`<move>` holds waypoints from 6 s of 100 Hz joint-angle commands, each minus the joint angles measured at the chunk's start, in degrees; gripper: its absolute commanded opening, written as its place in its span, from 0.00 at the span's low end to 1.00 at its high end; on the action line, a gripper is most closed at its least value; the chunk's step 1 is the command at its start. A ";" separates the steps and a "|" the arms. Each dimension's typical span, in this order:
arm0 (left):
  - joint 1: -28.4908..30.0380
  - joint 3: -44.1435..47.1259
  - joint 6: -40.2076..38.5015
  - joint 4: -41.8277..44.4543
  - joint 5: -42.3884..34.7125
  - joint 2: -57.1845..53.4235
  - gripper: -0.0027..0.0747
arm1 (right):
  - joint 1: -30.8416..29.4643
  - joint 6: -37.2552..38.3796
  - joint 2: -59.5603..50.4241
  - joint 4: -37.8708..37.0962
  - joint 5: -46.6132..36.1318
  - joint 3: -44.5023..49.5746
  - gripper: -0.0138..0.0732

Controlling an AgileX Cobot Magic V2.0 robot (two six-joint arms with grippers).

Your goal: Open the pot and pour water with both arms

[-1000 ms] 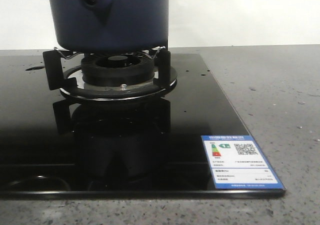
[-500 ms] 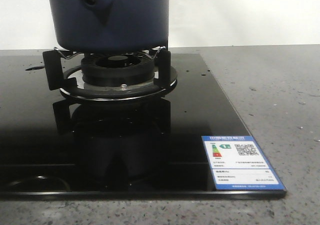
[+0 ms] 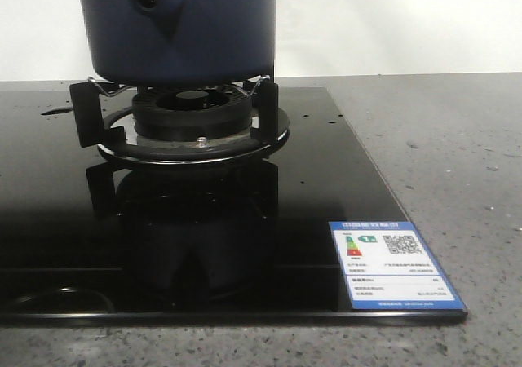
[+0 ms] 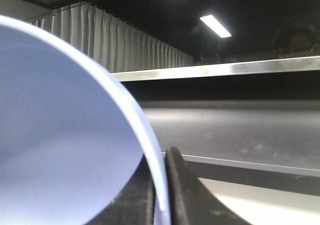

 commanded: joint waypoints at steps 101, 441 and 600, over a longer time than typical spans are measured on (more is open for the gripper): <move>-18.23 -3.62 0.04 -1.96 -12.64 -1.47 0.49 | -36.12 2.68 -13.02 3.94 118.70 -17.49 0.11; -28.01 -3.62 -0.21 -0.57 -20.07 9.16 0.72 | -38.56 0.68 -35.44 7.16 118.33 -8.63 0.73; -6.33 44.08 0.08 -1.48 -21.21 -47.77 0.01 | -38.56 -67.69 -71.08 77.12 80.34 51.40 0.09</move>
